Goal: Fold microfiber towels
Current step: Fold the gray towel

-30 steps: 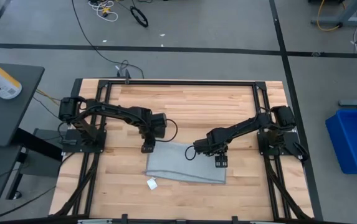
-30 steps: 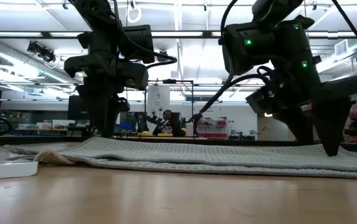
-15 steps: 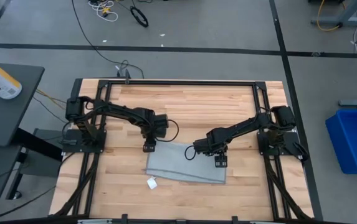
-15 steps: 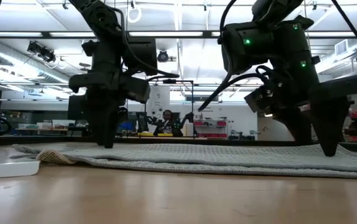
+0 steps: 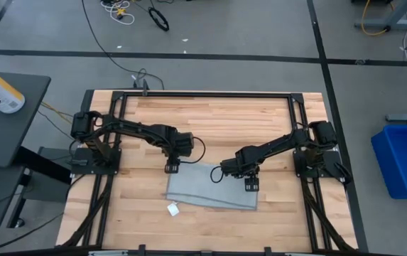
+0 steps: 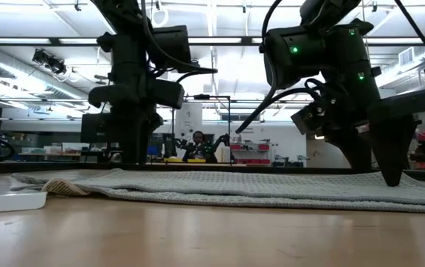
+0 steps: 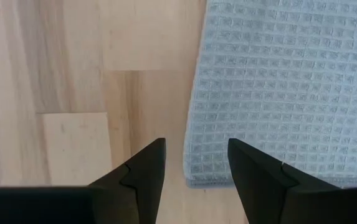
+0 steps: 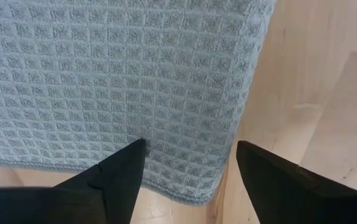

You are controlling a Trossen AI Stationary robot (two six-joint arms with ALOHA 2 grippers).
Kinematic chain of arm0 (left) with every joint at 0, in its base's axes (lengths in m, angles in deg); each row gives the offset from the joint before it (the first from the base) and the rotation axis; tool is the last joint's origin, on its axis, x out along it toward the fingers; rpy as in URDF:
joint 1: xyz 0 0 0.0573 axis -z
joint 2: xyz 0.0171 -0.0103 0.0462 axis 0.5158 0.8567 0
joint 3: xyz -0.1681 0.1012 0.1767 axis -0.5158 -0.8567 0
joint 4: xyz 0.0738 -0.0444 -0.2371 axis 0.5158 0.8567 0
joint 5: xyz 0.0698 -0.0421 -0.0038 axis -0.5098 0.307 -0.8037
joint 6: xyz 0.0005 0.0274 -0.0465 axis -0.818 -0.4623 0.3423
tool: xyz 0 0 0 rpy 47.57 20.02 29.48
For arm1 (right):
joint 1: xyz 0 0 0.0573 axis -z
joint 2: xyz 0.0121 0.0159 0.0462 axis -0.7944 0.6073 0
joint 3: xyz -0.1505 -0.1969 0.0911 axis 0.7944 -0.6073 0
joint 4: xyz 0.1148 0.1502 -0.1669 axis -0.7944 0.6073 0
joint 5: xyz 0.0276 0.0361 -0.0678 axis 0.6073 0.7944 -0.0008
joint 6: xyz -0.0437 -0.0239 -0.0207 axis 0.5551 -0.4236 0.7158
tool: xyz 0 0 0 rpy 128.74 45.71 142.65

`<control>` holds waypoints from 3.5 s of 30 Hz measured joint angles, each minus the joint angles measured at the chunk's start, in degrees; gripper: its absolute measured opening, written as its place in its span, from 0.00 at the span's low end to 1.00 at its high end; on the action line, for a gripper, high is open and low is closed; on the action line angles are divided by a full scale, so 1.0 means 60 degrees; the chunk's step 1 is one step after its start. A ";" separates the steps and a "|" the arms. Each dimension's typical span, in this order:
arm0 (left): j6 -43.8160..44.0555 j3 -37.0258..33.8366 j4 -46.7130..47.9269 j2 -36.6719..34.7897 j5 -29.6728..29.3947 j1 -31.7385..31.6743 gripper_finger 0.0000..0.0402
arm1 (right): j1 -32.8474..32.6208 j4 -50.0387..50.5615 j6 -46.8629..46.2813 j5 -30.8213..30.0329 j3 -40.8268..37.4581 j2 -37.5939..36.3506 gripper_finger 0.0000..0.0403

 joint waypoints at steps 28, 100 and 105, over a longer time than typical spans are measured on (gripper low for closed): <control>0.0174 -0.0568 -0.0344 0.0000 0.0077 -0.0007 0.46 | -0.0066 0.0501 -0.0971 -0.1304 0.0007 0.0000 0.70; 0.0120 -0.1306 -0.0894 -0.0543 0.0663 -0.0117 0.02 | -0.0537 0.0349 -0.1128 -0.1478 0.0011 0.0000 0.00; 0.0378 -0.1303 -0.0913 -0.0687 0.0379 0.0046 0.02 | -0.0909 0.0452 -0.1674 -0.1944 0.0011 0.0000 0.00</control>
